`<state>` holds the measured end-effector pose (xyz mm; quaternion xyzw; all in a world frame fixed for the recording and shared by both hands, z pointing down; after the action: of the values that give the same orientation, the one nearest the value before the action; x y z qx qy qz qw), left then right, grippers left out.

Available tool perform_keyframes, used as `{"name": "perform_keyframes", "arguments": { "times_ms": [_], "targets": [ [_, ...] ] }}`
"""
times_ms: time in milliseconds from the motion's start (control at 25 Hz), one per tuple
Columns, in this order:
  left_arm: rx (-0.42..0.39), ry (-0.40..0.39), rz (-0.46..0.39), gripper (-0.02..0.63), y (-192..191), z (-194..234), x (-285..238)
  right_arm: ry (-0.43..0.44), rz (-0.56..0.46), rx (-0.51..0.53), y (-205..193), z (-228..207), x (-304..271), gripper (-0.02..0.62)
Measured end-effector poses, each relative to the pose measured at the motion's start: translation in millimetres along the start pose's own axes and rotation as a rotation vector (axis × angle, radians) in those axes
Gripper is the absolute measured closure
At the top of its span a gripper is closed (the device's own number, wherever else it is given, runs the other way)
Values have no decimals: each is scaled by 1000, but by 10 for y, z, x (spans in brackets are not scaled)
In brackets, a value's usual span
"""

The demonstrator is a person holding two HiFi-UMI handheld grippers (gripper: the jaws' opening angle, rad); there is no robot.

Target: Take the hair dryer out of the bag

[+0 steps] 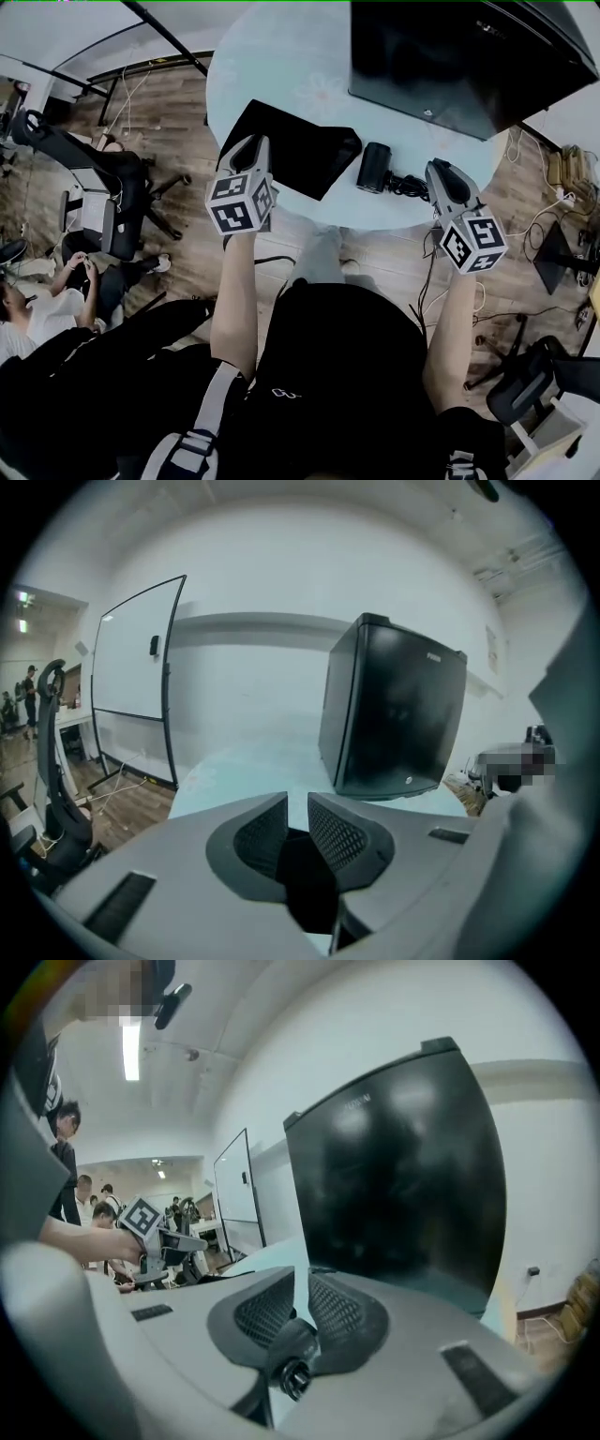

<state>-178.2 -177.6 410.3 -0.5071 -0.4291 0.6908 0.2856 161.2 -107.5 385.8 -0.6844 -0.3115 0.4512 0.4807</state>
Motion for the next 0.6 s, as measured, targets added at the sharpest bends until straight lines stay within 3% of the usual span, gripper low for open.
{"name": "perform_keyframes", "arguments": {
  "times_ms": [120, 200, 320, 600],
  "targets": [
    [11, -66, -63, 546, 156, -336, 81, -5, -80, -17, 204, 100, 85, 588],
    [52, -100, -110, 592, 270, -506, 153, -12, -141, -43, 355, 131, 172, 588],
    [61, -144, -164, 603, 428, -763, 255, -10, -217, -64, 558, 178, 310, 588],
    [33, -265, -256, 604, 646, -1463, 469, -74, -259, -123, 761, 296, 545, 591]
  ]
}}
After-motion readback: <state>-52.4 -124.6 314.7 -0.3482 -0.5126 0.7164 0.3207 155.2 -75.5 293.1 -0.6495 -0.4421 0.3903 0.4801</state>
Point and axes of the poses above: the fingertips, and each gripper's own axes: x backward along the fingers, z to its left, y out of its top, the point moved 3 cm from there along x, backward along the fingers, and after that the axes turned 3 degrees about -y, right-handed, at the moved point
